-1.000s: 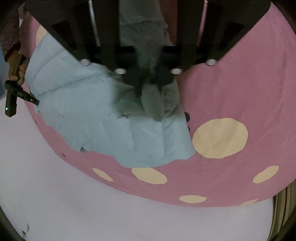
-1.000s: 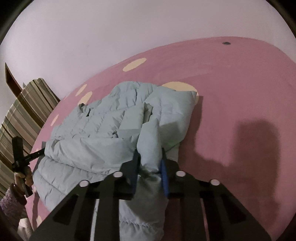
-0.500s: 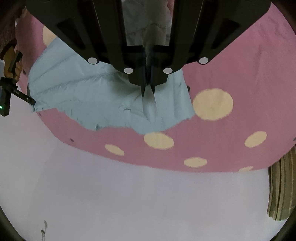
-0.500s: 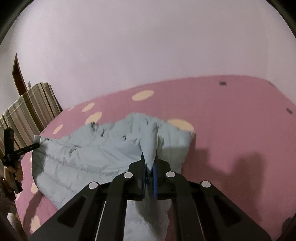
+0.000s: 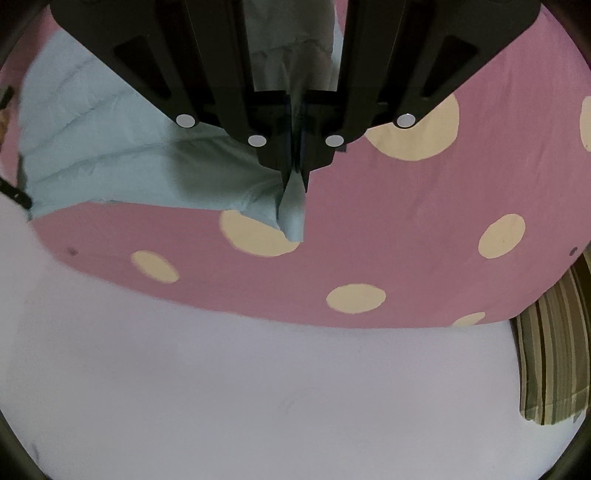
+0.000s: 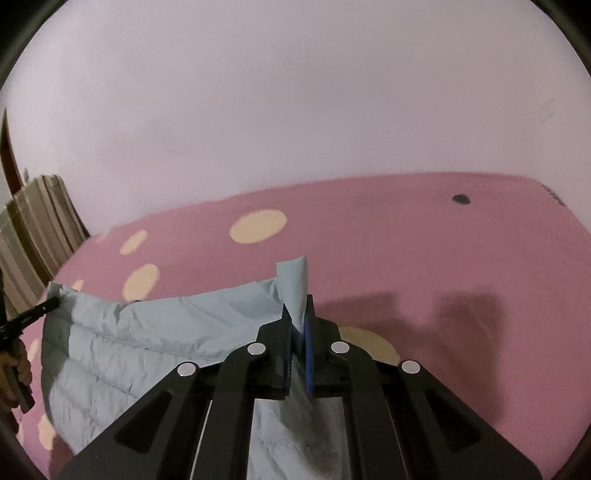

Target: Fold large clothes

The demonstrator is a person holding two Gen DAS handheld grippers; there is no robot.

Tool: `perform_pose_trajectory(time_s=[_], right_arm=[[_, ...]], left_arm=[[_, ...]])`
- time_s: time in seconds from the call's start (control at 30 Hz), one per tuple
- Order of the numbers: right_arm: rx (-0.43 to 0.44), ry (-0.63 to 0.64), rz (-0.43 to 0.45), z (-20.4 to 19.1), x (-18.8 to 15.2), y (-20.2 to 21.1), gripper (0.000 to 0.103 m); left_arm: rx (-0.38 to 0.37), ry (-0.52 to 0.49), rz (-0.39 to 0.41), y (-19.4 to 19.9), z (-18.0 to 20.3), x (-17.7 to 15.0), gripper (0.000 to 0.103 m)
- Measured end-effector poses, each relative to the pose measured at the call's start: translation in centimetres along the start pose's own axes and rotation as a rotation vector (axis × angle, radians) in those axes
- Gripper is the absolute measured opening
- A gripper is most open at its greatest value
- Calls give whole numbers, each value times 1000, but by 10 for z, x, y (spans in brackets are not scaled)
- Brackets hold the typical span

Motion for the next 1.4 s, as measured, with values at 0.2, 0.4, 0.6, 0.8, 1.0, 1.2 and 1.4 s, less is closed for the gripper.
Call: perform_pose_trajectory(time_s=[0.2,0.4,0.6,0.8,1.0,1.2,1.4], right_arm=[[-78,11,-133,14,-31,-71,5],[-101,-26,-178,29,-56,-95,5],[-100,-32,-183,33,-53,-92,12],[-105,-79,-123,30,-37,-51,46],[-27,-23,-74,-35,-32,-33,46],[-31,47,-128,-87,-49,-65,46],[-77,62,-147,-81,-67,-92,47]], left_arm=[[72,-32,-93,-61,-3,-26,2],[94,-31,-110,-86,-4,-47,3],[92,-17,-125,-83,-6,-47,6],[135,60,-67,-37,-21,-35,41],[-12,108,-7,2,38,-27,54],[-37,44,-35,-22,101,-42,58],[7,95,-85,-61,94,-62,59]])
Point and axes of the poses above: each gripper's, at about its wrist camera, not at the fingertips, and y roughly against the way its jaws point, z to its right, x to its top, the point moved 7 cm from there along -y, roughly the way its jaws point, and after that the axes turned 1 degree about x, right-handed, at the moved point
